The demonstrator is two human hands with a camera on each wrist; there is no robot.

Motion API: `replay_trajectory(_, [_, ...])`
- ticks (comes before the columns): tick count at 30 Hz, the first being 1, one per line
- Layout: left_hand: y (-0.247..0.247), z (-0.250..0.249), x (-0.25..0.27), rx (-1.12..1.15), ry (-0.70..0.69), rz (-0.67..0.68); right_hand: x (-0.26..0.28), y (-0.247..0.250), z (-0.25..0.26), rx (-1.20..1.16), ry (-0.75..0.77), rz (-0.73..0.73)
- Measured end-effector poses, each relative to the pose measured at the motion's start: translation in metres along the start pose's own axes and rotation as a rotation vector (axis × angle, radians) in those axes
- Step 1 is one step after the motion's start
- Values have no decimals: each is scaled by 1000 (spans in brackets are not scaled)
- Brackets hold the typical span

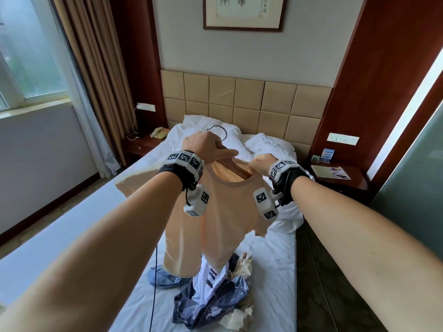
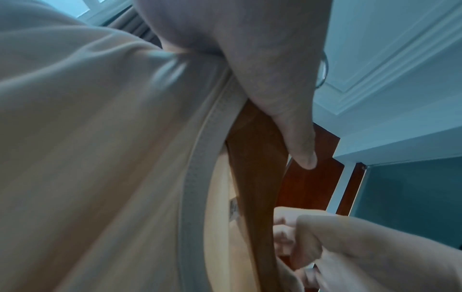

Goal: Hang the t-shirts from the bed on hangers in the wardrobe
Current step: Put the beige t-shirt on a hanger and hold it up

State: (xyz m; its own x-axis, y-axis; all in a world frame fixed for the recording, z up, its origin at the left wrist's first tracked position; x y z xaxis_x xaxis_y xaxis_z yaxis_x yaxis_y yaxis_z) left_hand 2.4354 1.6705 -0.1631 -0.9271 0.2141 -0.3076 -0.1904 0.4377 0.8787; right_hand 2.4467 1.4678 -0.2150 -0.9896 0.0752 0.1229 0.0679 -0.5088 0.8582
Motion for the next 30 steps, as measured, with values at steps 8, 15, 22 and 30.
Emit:
replay_trajectory(8, [2, -8, -9, 207, 38, 38, 36, 7, 57, 173, 274, -127])
replay_trajectory(15, [19, -1, -22, 525, 32, 121, 39, 47, 54, 71, 252, -374])
replay_trajectory(22, [37, -26, -31, 753, -92, 32, 45, 94, 66, 66, 283, -582])
replay_trajectory(30, [77, -56, -41, 551, -114, -23, 70, 150, 61, 1, 228, -719])
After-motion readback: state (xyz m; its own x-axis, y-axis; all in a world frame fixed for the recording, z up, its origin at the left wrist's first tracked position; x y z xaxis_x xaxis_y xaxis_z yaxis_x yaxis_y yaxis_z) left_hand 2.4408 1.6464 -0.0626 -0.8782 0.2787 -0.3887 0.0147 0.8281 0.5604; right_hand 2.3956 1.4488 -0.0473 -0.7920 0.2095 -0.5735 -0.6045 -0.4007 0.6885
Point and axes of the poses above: each hand's wrist, its own x-axis away from the middle knuckle, its own y-axis out of the back of the hand, z = x × y, the point moved 1 cm from there along -x, towards the middle knuckle, and after that the axes turned 5 degrees about x, right-handed, at the moved point
